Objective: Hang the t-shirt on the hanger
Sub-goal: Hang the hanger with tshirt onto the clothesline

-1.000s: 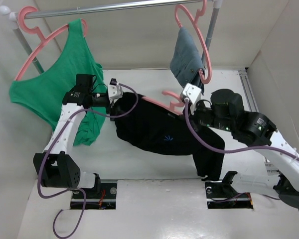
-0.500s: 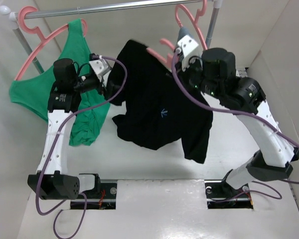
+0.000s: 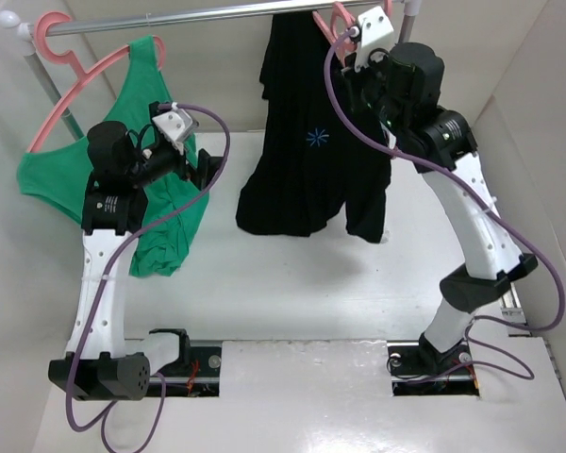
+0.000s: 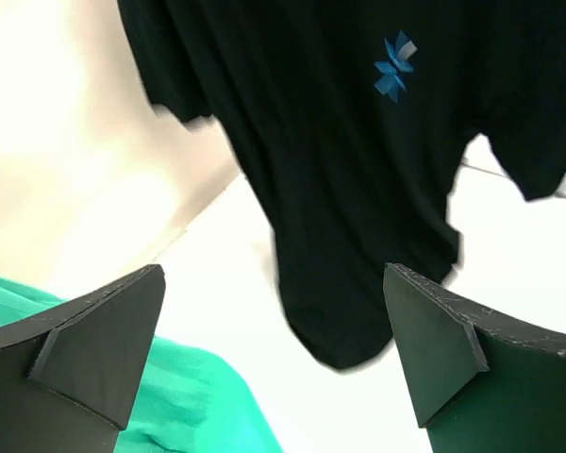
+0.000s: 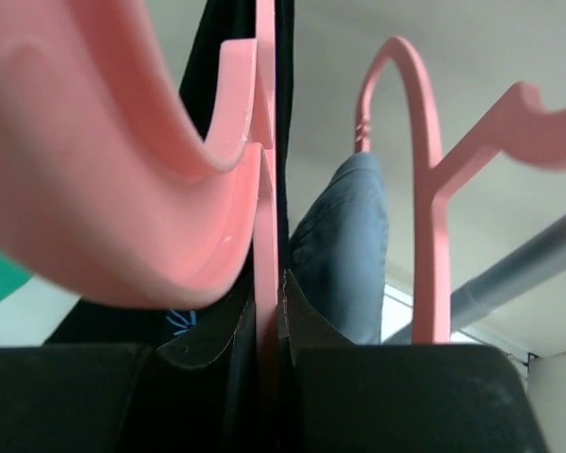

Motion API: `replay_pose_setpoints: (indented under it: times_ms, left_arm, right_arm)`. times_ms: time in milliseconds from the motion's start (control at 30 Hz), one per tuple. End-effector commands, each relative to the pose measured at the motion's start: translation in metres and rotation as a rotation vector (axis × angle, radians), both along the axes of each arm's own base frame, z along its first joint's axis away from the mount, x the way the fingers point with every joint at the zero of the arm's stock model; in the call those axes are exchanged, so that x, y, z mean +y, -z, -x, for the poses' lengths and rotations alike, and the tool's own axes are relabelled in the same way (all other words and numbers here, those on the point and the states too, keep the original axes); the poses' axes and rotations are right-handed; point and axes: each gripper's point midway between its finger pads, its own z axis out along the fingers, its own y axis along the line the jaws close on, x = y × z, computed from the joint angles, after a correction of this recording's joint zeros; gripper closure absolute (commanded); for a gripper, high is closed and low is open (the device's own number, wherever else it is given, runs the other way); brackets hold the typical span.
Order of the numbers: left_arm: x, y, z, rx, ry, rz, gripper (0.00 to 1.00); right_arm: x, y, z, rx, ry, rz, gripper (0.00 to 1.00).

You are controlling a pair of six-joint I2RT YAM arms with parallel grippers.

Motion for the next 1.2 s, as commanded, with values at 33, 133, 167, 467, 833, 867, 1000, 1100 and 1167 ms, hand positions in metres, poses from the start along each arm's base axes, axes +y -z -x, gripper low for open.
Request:
replay_pose_setpoints:
  times_ms: [33, 133, 167, 467, 833, 867, 1000, 1100, 1167]
  left_arm:
    - [0.005, 0.012, 0.005, 0.032, -0.032, -0.004, 0.0]
    - [0.006, 0.018, 0.004, 0.05, -0.041, -0.006, 0.0]
    - [0.007, 0.022, 0.003, 0.055, -0.04, -0.013, 0.0]
    - [0.003, 0.035, 0.006, 0.093, -0.004, -0.023, 0.0]
    - [0.0, 0.042, 0.004, 0.11, 0.013, -0.012, 0.0]
    - [0.0, 0.042, 0.004, 0.11, 0.013, -0.012, 0.0]
    - [0.0, 0.044, 0.007, 0.112, 0.014, -0.018, 0.0]
    - [-0.001, 0.05, 0.01, 0.123, 0.023, -0.016, 0.0]
    - [-0.001, 0.05, 0.01, 0.123, 0.023, -0.016, 0.0]
  right_arm:
    - [-0.016, -0.084, -0.013, -0.261, 0.06, -0.181, 1.0]
    - [-0.017, -0.085, -0.029, -0.273, 0.086, -0.215, 1.0]
    - [-0.015, -0.085, -0.033, -0.278, 0.086, -0.218, 1.0]
    - [-0.013, -0.088, -0.052, -0.31, 0.119, -0.32, 1.0]
    - [-0.01, -0.022, -0.092, -0.141, 0.127, -0.295, 1.0]
    - [-0.005, -0.017, -0.096, -0.127, 0.094, -0.296, 1.0]
    - [-0.005, -0.007, -0.098, -0.098, 0.083, -0.278, 1.0]
    - [-0.005, -0.004, -0.092, -0.081, 0.073, -0.269, 1.0]
    - [-0.001, -0.004, -0.084, -0.073, 0.051, -0.266, 1.0]
